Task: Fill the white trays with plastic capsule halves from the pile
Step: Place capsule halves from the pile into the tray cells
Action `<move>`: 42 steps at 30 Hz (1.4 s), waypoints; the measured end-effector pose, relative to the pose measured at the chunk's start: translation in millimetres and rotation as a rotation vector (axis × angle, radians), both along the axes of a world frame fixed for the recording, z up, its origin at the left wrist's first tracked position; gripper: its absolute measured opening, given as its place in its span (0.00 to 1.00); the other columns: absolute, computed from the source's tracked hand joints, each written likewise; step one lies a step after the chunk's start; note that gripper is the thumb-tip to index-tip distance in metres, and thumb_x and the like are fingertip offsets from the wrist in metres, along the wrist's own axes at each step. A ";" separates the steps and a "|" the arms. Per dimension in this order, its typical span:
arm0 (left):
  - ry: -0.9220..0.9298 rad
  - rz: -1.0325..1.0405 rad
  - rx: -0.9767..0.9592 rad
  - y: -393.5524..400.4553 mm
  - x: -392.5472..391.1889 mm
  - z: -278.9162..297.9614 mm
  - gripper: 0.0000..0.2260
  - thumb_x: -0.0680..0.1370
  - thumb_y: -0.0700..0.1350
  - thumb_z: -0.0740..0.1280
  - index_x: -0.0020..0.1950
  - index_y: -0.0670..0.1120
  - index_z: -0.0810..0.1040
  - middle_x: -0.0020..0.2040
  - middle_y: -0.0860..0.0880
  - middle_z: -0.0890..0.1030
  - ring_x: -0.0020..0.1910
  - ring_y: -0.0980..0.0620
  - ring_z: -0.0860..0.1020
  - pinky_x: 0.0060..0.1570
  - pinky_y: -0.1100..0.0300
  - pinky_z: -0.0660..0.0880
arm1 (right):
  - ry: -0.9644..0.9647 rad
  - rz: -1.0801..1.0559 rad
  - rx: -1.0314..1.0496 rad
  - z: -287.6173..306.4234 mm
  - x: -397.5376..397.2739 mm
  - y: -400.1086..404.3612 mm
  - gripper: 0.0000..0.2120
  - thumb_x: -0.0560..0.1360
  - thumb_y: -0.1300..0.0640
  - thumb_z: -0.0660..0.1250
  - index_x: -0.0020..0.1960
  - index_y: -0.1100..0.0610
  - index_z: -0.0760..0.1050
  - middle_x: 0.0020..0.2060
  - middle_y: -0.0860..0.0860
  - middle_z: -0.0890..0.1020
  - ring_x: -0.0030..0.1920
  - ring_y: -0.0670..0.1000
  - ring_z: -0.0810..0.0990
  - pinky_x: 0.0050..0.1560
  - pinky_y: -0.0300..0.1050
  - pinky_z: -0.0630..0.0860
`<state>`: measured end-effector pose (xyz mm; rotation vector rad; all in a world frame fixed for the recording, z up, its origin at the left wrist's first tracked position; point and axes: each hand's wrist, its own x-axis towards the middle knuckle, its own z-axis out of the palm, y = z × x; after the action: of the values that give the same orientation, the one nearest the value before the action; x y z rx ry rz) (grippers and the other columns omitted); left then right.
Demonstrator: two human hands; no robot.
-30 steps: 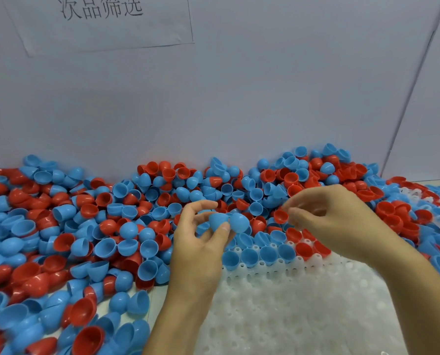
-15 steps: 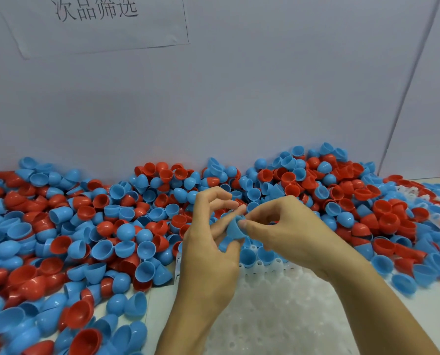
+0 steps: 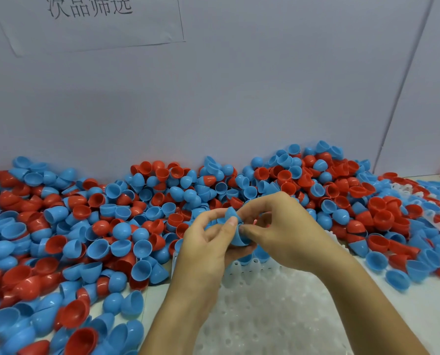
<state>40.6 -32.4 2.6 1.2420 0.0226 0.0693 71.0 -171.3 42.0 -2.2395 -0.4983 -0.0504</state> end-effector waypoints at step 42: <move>0.465 0.677 1.130 90.0 -12.6 1.1 0.22 0.77 0.55 0.70 0.71 0.61 0.72 0.76 0.43 0.60 0.70 0.34 0.61 0.65 0.37 0.64 | 0.092 -0.575 -0.489 -4.3 16.0 -85.5 0.21 0.76 0.68 0.66 0.63 0.48 0.79 0.62 0.55 0.80 0.53 0.54 0.80 0.48 0.48 0.81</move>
<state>28.0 57.6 3.7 2.3055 0.9170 0.4209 87.0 -256.8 37.8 -2.7825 0.2265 -0.1322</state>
